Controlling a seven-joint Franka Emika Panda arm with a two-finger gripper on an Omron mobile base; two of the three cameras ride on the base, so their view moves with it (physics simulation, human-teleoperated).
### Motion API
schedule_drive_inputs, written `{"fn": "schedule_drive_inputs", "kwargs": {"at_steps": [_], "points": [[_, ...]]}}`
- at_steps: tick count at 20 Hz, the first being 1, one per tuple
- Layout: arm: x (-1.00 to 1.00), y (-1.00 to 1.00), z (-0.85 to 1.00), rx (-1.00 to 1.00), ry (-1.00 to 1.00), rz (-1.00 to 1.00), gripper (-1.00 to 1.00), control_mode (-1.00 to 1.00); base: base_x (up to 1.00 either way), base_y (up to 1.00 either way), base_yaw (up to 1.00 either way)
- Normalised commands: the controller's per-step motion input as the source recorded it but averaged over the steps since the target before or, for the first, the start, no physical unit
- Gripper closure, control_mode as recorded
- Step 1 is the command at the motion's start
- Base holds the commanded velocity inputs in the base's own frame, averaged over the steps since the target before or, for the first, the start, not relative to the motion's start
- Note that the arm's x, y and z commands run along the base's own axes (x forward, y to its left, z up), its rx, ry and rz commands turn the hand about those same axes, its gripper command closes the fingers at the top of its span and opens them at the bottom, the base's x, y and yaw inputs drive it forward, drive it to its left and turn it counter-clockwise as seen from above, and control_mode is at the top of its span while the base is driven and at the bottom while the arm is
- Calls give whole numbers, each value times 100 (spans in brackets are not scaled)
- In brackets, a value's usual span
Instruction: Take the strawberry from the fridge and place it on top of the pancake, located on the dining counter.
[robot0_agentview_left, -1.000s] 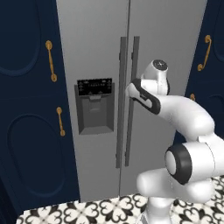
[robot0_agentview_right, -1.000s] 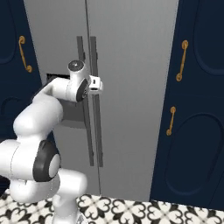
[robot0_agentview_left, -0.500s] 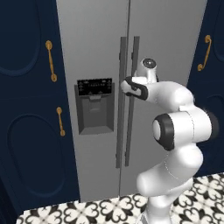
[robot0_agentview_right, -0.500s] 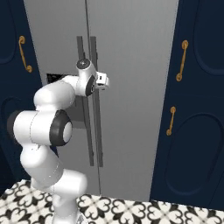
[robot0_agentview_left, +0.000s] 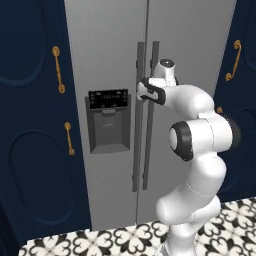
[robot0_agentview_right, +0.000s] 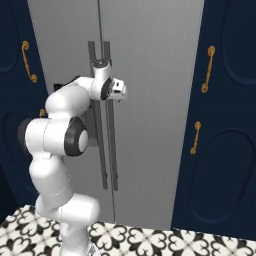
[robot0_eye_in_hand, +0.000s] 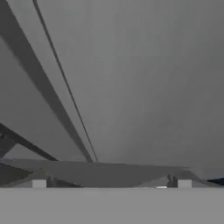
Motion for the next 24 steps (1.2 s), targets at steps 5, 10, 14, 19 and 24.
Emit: {"fn": "schedule_drive_inputs", "kwargs": {"at_steps": [5,10,14,19,24], "points": [[-2,0,-19,0,-47,0,-100,-100,0,0,0],[-50,3,-1,0,-56,0,-100,-100,0,0,0],[-32,9,-21,0,-58,0,-100,-100,0,0,0],[-1,3,-45,0,-42,0,-100,-100,0,0,0],[56,0,-3,0,-1,0,-100,-100,0,0,0]]}}
